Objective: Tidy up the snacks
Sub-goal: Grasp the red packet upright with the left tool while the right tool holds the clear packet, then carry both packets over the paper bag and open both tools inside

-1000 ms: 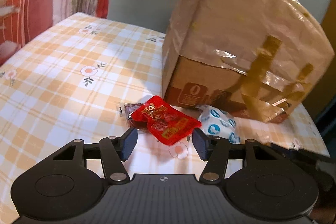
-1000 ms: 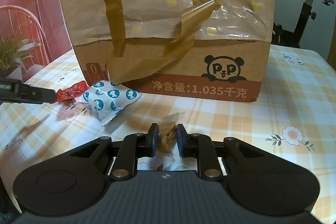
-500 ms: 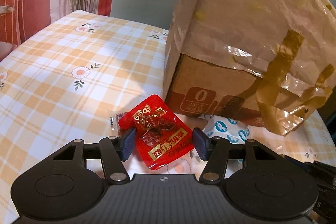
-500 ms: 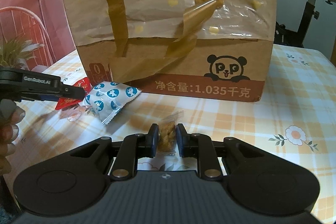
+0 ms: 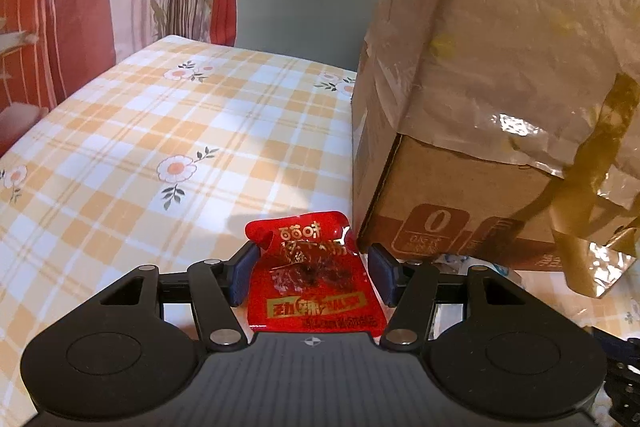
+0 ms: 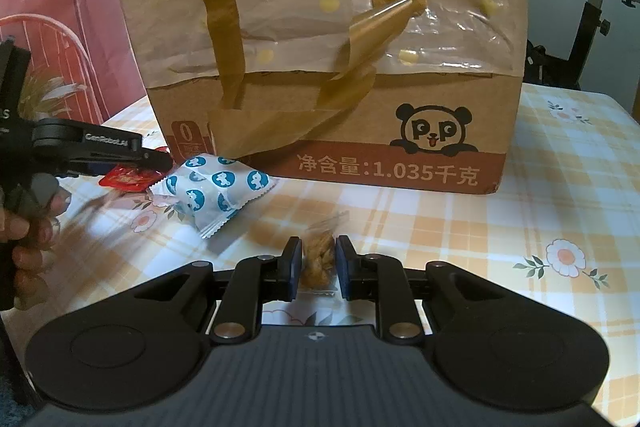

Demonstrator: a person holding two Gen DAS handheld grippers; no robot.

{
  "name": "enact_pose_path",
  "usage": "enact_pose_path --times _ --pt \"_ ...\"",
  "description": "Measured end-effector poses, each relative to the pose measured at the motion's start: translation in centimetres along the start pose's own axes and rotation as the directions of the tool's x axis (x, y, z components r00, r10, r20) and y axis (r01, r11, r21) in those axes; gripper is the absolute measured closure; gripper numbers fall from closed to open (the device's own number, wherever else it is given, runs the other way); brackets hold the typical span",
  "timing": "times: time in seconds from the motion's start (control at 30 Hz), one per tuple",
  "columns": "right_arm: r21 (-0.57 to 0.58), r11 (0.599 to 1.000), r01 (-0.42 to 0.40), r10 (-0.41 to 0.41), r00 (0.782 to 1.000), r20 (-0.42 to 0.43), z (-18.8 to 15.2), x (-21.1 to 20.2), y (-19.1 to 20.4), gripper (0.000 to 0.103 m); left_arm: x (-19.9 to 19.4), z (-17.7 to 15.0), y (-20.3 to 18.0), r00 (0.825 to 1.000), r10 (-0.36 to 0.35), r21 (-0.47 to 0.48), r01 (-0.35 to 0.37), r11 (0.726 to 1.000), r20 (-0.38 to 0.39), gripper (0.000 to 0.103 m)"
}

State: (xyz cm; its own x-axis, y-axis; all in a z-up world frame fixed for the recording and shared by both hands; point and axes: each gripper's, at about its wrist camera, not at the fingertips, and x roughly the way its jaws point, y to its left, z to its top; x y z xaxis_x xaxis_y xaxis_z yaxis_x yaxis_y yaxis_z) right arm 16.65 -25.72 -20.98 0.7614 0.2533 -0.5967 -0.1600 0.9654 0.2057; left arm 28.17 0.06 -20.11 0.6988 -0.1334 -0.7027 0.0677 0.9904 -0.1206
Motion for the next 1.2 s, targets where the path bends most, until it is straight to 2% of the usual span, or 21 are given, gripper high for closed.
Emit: enact_pose_path --times 0.03,0.1,0.13,0.2,0.43,0.77,1.2 --pt "0.002 1.0 -0.001 0.001 1.0 0.0 0.0 0.0 -0.1 0.083 0.1 0.0 0.0 1.0 0.001 0.006 -0.001 1.0 0.002 0.042" --pt "0.004 1.0 -0.003 0.003 1.0 0.0 0.0 0.0 -0.1 0.083 -0.2 -0.2 0.0 1.0 0.027 0.031 -0.028 0.999 0.009 0.058" --pt "0.005 1.0 -0.004 0.004 1.0 0.001 0.0 0.0 -0.1 0.083 -0.5 -0.4 0.2 1.0 0.021 0.037 -0.021 0.999 0.016 0.061" --pt "0.009 1.0 -0.005 0.005 1.0 0.001 -0.1 0.0 -0.2 0.083 -1.4 -0.7 0.7 0.999 -0.003 0.027 0.002 1.0 0.033 0.075" --pt "0.019 1.0 -0.009 0.009 1.0 0.002 -0.1 0.0 -0.2 0.083 -4.8 -2.3 -0.3 0.995 -0.061 0.093 0.054 0.994 0.077 0.088" --pt "0.023 1.0 -0.011 0.011 1.0 0.003 0.0 -0.1 -0.3 0.083 -9.1 -5.1 -1.0 0.978 -0.159 0.093 0.148 0.985 0.132 0.088" --pt "-0.01 1.0 -0.017 0.017 0.998 0.052 -0.3 -0.9 0.4 0.084 -9.7 -5.8 -1.0 0.971 -0.193 0.085 0.183 0.979 0.141 0.088"
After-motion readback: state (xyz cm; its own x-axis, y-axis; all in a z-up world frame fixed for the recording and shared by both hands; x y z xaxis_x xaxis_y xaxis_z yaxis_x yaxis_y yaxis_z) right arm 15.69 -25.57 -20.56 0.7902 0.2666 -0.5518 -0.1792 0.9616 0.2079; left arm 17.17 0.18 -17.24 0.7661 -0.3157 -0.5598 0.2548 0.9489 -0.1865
